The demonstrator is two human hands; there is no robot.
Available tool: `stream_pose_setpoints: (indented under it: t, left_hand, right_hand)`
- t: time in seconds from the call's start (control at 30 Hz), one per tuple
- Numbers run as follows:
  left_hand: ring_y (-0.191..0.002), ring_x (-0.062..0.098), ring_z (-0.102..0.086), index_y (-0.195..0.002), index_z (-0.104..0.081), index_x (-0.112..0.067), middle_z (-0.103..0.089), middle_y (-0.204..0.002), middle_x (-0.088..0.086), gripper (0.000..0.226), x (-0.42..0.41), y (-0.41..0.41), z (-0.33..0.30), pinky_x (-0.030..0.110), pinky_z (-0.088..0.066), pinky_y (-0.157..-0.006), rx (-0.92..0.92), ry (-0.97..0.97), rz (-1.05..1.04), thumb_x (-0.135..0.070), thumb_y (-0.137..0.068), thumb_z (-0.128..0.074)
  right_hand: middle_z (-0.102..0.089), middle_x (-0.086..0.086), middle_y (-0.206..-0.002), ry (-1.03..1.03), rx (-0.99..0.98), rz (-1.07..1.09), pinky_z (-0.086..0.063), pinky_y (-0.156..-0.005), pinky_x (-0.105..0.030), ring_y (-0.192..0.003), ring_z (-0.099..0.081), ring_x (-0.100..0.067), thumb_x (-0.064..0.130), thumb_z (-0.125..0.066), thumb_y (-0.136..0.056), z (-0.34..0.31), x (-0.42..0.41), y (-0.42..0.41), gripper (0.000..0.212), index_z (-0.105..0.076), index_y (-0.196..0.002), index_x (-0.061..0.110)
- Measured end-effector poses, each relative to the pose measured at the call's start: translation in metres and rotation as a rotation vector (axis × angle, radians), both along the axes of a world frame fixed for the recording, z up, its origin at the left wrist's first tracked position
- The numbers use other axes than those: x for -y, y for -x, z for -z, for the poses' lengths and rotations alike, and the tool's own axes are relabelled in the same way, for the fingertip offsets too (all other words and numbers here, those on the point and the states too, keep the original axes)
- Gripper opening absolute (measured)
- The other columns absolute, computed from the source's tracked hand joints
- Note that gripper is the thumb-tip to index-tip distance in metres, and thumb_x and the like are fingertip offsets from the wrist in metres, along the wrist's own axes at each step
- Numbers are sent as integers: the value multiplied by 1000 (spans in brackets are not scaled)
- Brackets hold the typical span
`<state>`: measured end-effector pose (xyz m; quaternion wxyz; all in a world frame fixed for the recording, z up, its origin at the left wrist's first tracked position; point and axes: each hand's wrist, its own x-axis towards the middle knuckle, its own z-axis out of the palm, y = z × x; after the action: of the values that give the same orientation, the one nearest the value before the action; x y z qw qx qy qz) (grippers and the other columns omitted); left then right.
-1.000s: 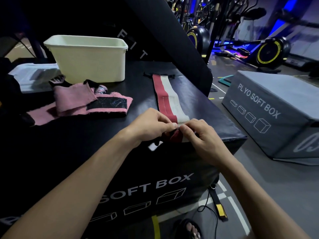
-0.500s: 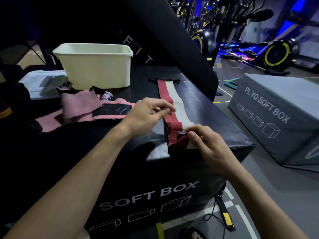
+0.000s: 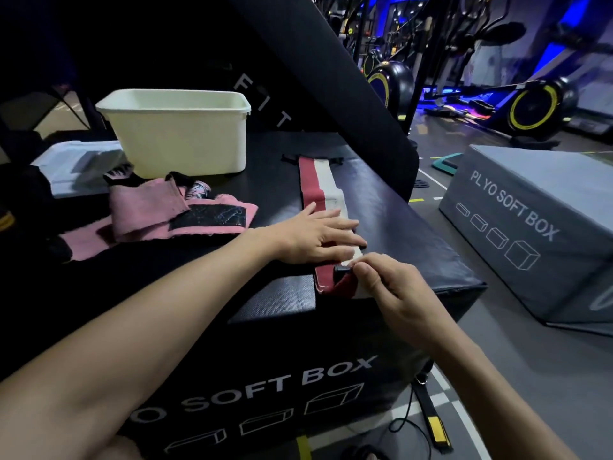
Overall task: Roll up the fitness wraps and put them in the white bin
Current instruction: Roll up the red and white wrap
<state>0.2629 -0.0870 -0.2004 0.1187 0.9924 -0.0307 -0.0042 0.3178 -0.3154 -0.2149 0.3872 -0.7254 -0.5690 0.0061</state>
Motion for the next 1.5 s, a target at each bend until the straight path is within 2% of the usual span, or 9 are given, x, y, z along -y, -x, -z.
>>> stream_pose_setpoints:
  t: [0.23, 0.47, 0.73, 0.97, 1.1, 1.27, 1.33, 1.4, 1.5]
  left_hand:
    - [-159, 21, 4, -147, -43, -54, -17, -170, -10, 55, -19, -18, -3, 55, 12, -124, -6, 34, -97, -69, -94, -50]
    - [-158, 25, 2, -130, -60, -51, -24, -168, -12, 32, -20, -29, -2, 59, 12, -122, 91, 36, -93, -59, -100, -49]
    - [-150, 15, -17, -121, -67, -34, -45, -155, -14, 26, -14, -33, -5, 55, 5, -120, 151, 27, -41, -47, -103, -53]
    - [-145, 17, -31, -117, -75, -40, -58, -144, -11, 25, -16, -31, 2, 37, -8, -113, 310, 14, -6, -49, -99, -59]
    - [-143, 13, -31, -119, -75, -40, -61, -140, -11, 27, -16, -30, 2, 47, -7, -119, 303, 54, -24, -49, -99, -59]
    - [-144, 11, -29, -119, -74, -41, -61, -140, -12, 26, -17, -30, 5, 48, -4, -120, 295, 92, -36, -49, -99, -58]
    - [-144, 11, -29, -118, -74, -42, -61, -139, -12, 26, -17, -30, 6, 48, -3, -120, 301, 112, -35, -49, -99, -59]
    - [-142, 9, -30, -118, -74, -41, -61, -139, -12, 26, -18, -31, 7, 47, -3, -120, 295, 127, -37, -50, -99, -59]
    - [-143, 9, -29, -119, -74, -41, -61, -139, -12, 27, -19, -31, 7, 51, -2, -121, 284, 137, -38, -50, -99, -58]
  right_hand:
    - [-61, -3, -78, 9, -111, -45, -47, -69, -47, -73, -58, -22, 48, -40, -105, -3, 6, 0, 43, -62, -89, 15]
    - [-61, -4, -78, 24, -109, -2, -47, -70, -47, -73, -57, -22, 52, -36, -105, -2, -1, 1, 45, -60, -91, 17]
    - [-51, 3, -69, 78, -104, -15, -41, -65, -38, -64, -47, -14, 41, -43, -108, -8, -3, 3, 40, -55, -81, 13]
    - [-50, -2, -72, 251, -79, -32, -40, -75, -35, -81, -46, -13, 66, -31, -98, -14, -11, -8, 58, -46, -74, 16]
    - [-47, 7, -85, 333, -89, -46, -35, -81, -21, -85, -43, -5, 64, -32, -102, -21, -17, -10, 61, -54, -73, 15]
    - [-42, 1, -76, 316, -148, -25, -38, -72, -49, -69, -40, -18, 53, -42, -97, -24, -26, -10, 58, -44, -73, 1]
    - [-37, -2, -73, 305, -200, -34, -35, -65, -51, -65, -33, -18, 50, -47, -98, -26, -26, -10, 57, -40, -71, 1]
    - [-37, -6, -70, 304, -254, -50, -33, -62, -50, -64, -32, -19, 50, -50, -98, -27, -25, -12, 56, -46, -70, 1]
    - [-63, 6, -72, 254, -280, -58, -39, -67, -25, -68, -51, 0, 31, -58, -104, -27, -25, -12, 29, -78, -87, 20]
